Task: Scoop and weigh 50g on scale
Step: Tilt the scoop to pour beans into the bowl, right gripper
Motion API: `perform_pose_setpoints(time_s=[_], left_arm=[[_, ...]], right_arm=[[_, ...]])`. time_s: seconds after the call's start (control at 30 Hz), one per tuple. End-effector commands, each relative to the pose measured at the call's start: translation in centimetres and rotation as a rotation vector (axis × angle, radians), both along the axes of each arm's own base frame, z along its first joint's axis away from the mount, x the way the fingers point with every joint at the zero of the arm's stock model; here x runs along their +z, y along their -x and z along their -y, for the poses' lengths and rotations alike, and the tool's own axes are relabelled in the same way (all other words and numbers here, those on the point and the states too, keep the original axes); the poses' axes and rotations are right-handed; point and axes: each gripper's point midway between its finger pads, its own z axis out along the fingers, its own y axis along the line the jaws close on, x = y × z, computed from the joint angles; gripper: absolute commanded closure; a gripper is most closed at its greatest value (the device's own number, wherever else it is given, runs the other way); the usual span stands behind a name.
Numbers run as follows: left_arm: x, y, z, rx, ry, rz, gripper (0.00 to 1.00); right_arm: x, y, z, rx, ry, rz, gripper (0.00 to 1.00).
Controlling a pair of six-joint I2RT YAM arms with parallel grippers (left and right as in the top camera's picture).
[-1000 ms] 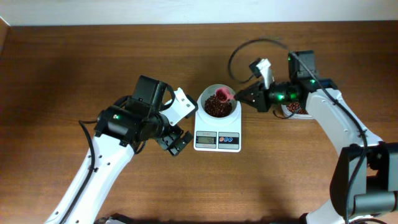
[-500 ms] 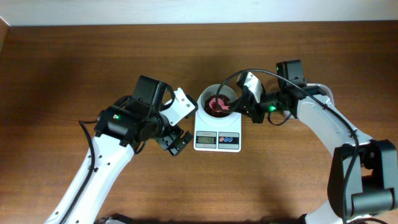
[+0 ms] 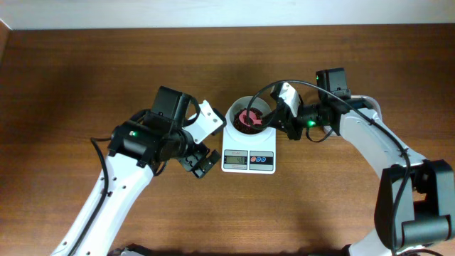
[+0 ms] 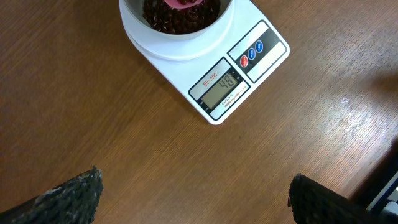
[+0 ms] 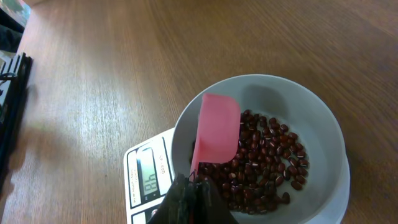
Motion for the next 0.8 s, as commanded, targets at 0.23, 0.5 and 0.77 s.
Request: perform_pose_setpoints(time_s=[0.23,0.5,0.77], left_arm=[[0.4,0.4,0.2,-0.002,0.02,0.006,0.01],[0.4,0.4,0.2,-0.002,0.02,0.006,0.01],[0.4,0.4,0.2,-0.002,0.02,0.006,0.01]], right_arm=[[0.0,-0.4,1.0,-0.041,-0.024,-0.037,0.96],[0.3,-0.5,0.9,-0.038,-0.041,-0.039,0.96],[0.1,-0.7,1.0,-0.045,-0.022,-0.029,0.96]])
